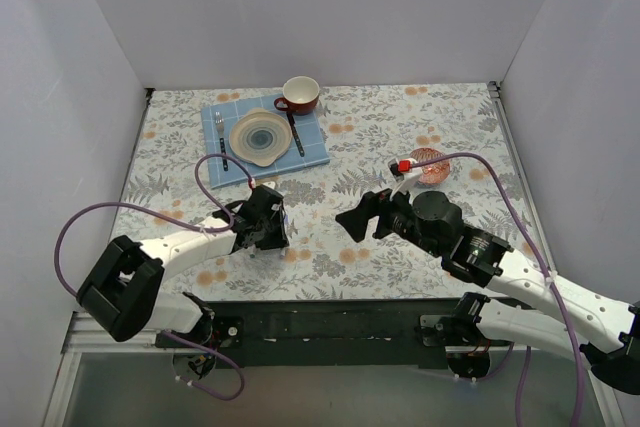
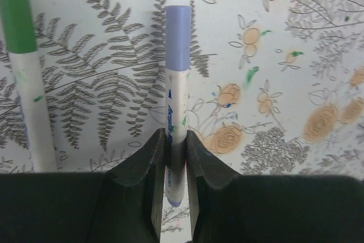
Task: Insert the pens into the pen caps
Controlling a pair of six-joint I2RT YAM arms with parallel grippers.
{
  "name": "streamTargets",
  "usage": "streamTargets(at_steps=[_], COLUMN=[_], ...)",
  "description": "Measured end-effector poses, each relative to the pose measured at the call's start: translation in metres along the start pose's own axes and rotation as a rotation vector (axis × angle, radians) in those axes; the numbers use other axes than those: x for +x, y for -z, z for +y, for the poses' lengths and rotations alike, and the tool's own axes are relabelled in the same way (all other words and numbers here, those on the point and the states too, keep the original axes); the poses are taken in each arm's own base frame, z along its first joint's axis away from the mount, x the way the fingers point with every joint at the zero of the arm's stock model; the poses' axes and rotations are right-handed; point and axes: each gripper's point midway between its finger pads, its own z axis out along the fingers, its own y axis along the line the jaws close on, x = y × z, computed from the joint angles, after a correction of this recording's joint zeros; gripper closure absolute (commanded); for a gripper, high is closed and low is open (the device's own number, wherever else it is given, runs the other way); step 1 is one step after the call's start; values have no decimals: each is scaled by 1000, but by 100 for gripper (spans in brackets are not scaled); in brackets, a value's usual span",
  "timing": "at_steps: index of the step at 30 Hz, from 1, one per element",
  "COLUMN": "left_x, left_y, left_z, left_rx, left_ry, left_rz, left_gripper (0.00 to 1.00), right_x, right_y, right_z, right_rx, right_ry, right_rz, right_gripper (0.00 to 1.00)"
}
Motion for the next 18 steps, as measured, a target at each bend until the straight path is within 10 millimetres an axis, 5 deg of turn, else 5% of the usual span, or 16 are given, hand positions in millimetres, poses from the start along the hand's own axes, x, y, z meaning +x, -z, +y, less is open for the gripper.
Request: streamTargets(at_steps=[3, 6, 11, 15, 18], left_x=[1, -1, -6, -12, -36], left_y=[-4, -6, -4, 9, 31], left_z=[13, 18, 25, 31, 16], left_rx=[-69, -106, -158, -201, -152], left_ry=[3, 12, 24, 21, 14], left_rz=[-5, -15, -34, -59, -147], left_gripper=[93, 73, 64, 59, 51], right_x=[4, 6, 6, 13, 22], right_y=[0, 0, -1, -8, -10], right_z=[-3, -3, -17, -69, -119], right_rx=[8, 12, 78, 275, 431], right_ry=[2, 4, 34, 118, 152], right_rz=[14, 19, 11, 21, 88], right_gripper=[5, 5, 5, 6, 8])
